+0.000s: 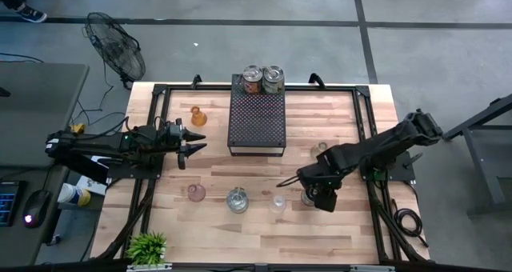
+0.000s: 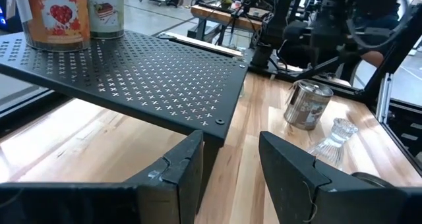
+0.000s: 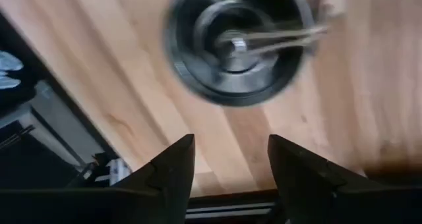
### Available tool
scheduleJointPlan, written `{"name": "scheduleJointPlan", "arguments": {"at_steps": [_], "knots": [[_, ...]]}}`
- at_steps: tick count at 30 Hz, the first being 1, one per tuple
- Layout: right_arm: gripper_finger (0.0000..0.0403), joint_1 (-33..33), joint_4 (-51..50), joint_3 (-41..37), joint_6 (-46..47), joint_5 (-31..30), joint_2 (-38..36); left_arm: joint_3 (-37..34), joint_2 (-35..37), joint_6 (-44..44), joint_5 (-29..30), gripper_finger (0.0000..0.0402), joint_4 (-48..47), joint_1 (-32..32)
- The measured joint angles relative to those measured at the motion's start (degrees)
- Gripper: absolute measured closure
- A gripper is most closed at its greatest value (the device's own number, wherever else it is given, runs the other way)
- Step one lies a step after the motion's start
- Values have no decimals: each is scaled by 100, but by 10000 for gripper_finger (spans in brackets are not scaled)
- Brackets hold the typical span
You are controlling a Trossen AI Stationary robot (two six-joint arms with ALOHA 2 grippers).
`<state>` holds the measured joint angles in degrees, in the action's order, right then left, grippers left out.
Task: Pick & Place candle stick holders
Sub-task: Align the silver scented candle with the silver scented candle on the black shelf
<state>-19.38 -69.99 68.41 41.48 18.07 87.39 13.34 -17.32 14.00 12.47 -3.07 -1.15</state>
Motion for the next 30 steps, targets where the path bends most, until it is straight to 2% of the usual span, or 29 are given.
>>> {"name": "scheduleJointPlan", "arguments": {"at_steps": [3, 7, 11, 16, 20, 24, 30], "knots": [[233, -57, -33, 181, -222, -104, -8, 0, -2, -2, -6, 257, -2, 0], [242, -65, 98, 405, -907, -736, -17, 0, -2, -2, -5, 257, -2, 1], [244, -65, 174, 480, -1957, -1230, -17, 0, 0, -2, -4, 257, -2, 0], [241, -67, 546, 482, -3875, -1523, -17, 0, -1, 2, -4, 257, -2, 0], [242, -65, 672, 482, -4622, -1952, -17, 0, -1, 75, -5, 257, 0, 0], [246, -65, 365, 482, -4763, -2219, -17, 0, 0, 86, -4, 257, 0, 0], [245, -92, 237, 482, -4740, -2129, -17, 0, -1, 88, 100, 257, 0, 0]]}}
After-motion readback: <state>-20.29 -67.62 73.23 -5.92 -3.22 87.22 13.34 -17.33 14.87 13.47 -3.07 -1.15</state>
